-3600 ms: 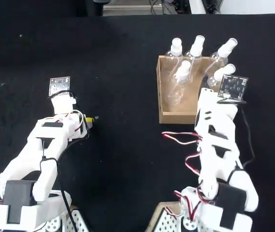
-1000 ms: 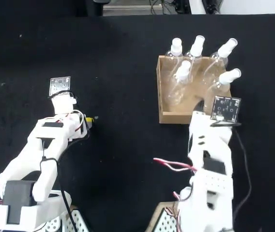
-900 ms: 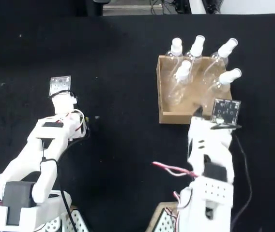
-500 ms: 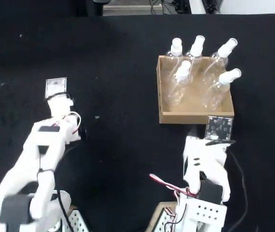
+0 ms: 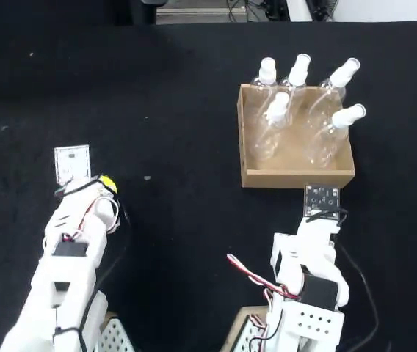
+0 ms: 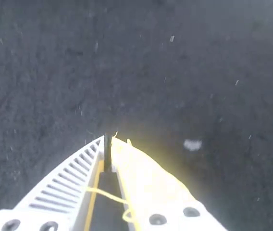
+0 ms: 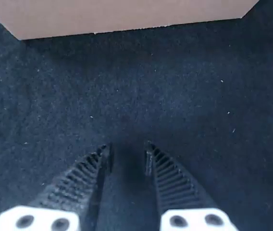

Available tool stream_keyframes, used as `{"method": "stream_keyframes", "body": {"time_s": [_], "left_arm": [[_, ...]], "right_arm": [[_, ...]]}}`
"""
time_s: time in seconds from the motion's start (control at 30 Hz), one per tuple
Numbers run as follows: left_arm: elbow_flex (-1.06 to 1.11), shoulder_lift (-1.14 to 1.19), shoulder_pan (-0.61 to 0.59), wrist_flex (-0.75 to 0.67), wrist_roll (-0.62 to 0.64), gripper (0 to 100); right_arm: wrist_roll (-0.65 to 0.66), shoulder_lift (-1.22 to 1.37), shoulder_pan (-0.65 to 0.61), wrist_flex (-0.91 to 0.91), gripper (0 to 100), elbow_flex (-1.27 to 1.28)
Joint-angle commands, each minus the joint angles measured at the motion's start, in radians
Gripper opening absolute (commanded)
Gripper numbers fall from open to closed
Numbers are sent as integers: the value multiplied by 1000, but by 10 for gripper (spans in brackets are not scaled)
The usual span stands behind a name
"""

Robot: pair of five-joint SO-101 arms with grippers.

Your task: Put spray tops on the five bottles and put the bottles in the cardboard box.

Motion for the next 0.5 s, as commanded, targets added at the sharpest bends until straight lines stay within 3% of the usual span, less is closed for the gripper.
{"method": "stream_keyframes", "body": {"time_s": [0.0, 0.17, 0.3, 0.47], "left_arm": [[18, -106, 8, -58, -8, 33], [134, -261, -51, -29, -9, 30], [140, -414, -145, 199, -6, 33], [140, -635, -131, 612, -2, 33]], "right_arm": [[3, -58, -8, 8, 80, -2], [3, -58, -8, 8, 80, -2], [2, -58, -6, 8, 80, -2], [2, -58, -6, 8, 80, -2]]}}
